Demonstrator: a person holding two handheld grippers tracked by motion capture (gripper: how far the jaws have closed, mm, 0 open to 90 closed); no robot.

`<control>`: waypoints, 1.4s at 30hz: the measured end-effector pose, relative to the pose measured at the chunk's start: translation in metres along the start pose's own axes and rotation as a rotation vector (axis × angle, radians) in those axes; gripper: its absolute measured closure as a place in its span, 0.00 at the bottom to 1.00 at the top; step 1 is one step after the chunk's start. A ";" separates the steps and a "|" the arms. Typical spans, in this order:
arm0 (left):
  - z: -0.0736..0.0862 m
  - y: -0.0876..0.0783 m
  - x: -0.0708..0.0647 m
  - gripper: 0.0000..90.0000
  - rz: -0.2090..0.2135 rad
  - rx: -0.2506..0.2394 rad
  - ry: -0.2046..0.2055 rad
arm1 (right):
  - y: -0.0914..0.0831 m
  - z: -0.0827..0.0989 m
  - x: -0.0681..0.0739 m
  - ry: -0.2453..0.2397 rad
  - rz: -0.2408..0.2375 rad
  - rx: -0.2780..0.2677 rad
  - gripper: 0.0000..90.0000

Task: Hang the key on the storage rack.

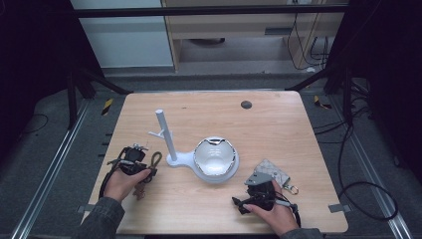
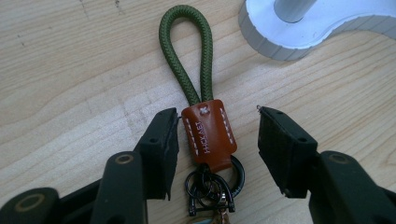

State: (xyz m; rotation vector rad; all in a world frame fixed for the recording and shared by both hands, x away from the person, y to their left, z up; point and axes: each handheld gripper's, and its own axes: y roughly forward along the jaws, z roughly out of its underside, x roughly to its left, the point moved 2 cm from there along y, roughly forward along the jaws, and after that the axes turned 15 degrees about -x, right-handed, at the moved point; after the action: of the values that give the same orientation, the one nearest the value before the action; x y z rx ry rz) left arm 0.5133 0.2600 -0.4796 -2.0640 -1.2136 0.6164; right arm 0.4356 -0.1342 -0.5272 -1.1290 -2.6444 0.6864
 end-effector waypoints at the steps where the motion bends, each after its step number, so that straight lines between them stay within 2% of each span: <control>1: 0.000 0.000 0.000 0.54 -0.004 -0.001 0.000 | 0.000 0.000 0.000 0.000 0.000 0.000 0.00; 6: 0.001 0.005 0.003 0.55 -0.017 0.007 -0.016 | -0.001 0.000 0.000 -0.002 -0.002 0.002 0.00; 19: 0.002 0.010 0.005 0.60 -0.018 0.023 -0.009 | -0.001 0.001 0.001 -0.004 -0.006 0.001 0.00; 24: 0.002 0.011 0.004 0.67 -0.015 0.022 -0.004 | -0.001 0.001 0.001 -0.005 -0.007 0.001 0.00; 25: 0.002 0.010 0.004 0.67 -0.014 0.025 0.007 | -0.001 0.001 0.001 -0.006 -0.007 0.001 0.00; 26: 0.002 0.011 0.004 0.72 -0.021 0.028 0.032 | -0.001 0.001 0.001 -0.006 -0.009 0.000 0.00; 27: 0.002 0.011 0.004 0.72 -0.021 0.028 0.032 | -0.001 0.001 0.001 -0.006 -0.009 0.000 0.00; 34: 0.001 0.004 0.006 0.73 -0.025 -0.006 0.048 | -0.002 0.001 0.001 -0.004 -0.010 0.000 0.00; 36: 0.002 -0.002 0.006 0.73 -0.024 -0.026 0.052 | -0.002 0.001 0.001 -0.004 -0.010 0.000 0.00; 40: 0.004 -0.015 0.006 0.73 -0.027 -0.068 0.086 | -0.002 0.001 0.001 -0.004 -0.011 0.000 0.00; 41: 0.006 -0.021 0.006 0.73 -0.022 -0.093 0.094 | -0.001 0.001 0.001 -0.005 -0.011 0.000 0.00; 42: 0.006 -0.021 0.006 0.73 -0.022 -0.093 0.094 | -0.001 0.001 0.001 -0.005 -0.011 0.000 0.00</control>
State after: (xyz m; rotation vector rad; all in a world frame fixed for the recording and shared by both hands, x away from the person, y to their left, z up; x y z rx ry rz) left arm 0.4993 0.2744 -0.4684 -2.1284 -1.2299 0.4547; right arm 0.4338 -0.1347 -0.5272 -1.1130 -2.6524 0.6879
